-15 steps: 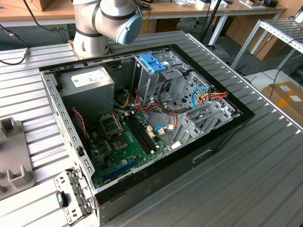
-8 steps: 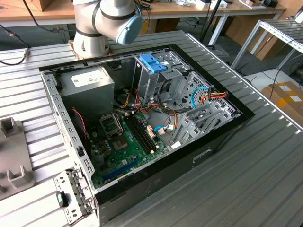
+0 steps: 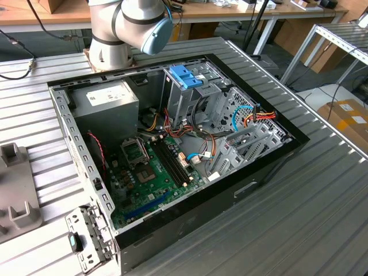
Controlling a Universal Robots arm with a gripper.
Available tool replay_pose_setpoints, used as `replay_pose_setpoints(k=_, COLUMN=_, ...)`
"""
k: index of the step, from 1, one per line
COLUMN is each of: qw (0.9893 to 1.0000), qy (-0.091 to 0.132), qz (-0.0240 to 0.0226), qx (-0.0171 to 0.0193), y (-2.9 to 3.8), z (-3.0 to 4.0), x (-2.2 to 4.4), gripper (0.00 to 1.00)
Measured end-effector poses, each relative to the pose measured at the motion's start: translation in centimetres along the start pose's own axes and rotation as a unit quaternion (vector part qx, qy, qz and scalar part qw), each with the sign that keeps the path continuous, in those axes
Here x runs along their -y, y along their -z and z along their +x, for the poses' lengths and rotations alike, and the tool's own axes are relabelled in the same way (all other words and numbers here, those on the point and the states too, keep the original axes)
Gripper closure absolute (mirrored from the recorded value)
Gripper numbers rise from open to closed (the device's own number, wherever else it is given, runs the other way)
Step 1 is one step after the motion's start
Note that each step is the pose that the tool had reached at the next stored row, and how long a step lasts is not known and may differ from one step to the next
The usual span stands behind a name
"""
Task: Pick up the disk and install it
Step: 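Pick up the disk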
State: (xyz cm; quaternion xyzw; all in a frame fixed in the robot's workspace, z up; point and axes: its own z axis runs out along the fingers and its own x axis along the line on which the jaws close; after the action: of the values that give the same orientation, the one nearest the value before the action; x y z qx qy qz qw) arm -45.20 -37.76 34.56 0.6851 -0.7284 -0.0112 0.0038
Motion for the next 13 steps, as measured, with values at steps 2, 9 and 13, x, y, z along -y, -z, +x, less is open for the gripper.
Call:
replay_pose_setpoints(k=2, qw=1.0, qy=0.0, qz=0.0, qx=0.0, y=-0.05, z=-0.01, x=0.0, gripper=0.4)
replay_pose_setpoints(k=9, qw=1.0, qy=0.0, qz=0.0, qx=0.0, y=-0.23, z=-0.1, x=-0.03, gripper=0.4)
replay_pose_setpoints(k=13, qw=1.0, qy=0.0, qz=0.0, qx=0.0, y=-0.34, z=-0.17, x=-0.05, gripper=0.4)
